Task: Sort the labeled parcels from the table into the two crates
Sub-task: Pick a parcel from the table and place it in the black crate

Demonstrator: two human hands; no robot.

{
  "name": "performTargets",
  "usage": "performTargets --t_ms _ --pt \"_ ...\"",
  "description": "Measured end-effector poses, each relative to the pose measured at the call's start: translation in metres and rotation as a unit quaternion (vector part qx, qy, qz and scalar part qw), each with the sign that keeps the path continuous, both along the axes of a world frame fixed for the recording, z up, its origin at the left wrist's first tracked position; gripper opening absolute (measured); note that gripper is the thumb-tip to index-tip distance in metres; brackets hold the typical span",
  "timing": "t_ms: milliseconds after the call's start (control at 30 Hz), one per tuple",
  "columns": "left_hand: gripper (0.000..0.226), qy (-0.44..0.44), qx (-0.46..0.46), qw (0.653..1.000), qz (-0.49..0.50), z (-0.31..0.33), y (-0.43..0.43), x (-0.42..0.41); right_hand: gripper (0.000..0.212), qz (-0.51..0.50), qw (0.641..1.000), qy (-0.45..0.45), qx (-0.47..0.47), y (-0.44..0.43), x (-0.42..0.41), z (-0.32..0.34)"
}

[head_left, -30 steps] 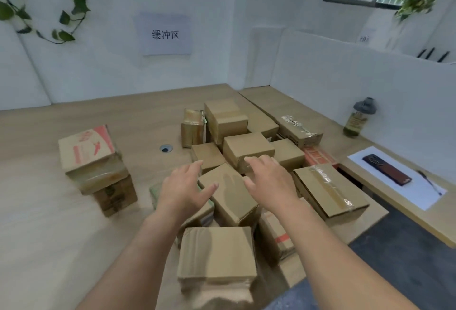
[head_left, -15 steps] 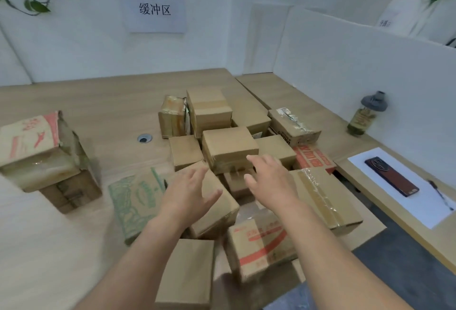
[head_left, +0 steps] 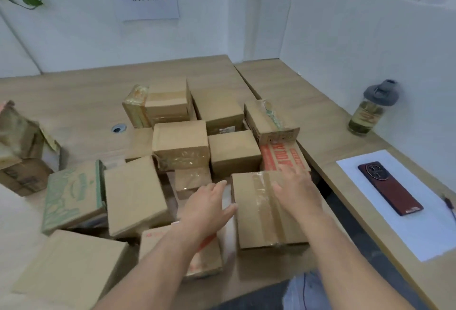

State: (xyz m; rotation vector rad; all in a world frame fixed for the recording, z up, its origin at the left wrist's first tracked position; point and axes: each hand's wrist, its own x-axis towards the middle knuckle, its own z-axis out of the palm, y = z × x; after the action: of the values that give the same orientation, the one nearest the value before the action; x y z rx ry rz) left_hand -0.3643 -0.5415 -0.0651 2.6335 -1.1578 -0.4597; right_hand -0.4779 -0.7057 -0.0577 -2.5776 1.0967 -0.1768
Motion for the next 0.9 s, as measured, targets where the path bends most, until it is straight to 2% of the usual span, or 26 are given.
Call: performTargets --t_ms 167,333,433,600,700,833,900 --pt "0.061 0.030 0.060 0.998 0.012 -0.011 -0.030 -0.020 0.037 -0.048 0.996 0.057 0.056 -0.028 -0.025 -0.025" --pt "0.053 0.096 0.047 0.992 0.072 -0.011 -0.043 -0.026 0.023 -0.034 0.984 0.070 0.163 -0.032 -0.029 -0.040" --pt "0.056 0.155 0.000 0.980 0.124 -0.007 -0.044 -0.026 0.023 -0.025 0.977 0.025 0.211 -0.031 -0.029 -0.040" --pt "0.073 0.176 -0.086 0.960 0.200 0.013 -0.039 -0.021 0.041 -0.024 0.968 -0.060 0.244 -0.034 -0.028 -0.021" --pt "0.082 0.200 -0.180 0.945 0.187 0.026 -0.033 -0.015 0.049 -0.022 0.951 -0.118 0.286 -0.035 -0.025 -0.005" --pt "0.035 0.277 -0.311 0.889 0.192 0.040 -0.020 -0.015 0.040 0.029 0.926 -0.205 0.314 -0.037 -0.023 0.013" --pt "0.038 0.327 -0.341 0.853 0.223 0.045 -0.016 -0.013 0.036 0.041 0.900 -0.247 0.358 -0.039 -0.023 0.018"
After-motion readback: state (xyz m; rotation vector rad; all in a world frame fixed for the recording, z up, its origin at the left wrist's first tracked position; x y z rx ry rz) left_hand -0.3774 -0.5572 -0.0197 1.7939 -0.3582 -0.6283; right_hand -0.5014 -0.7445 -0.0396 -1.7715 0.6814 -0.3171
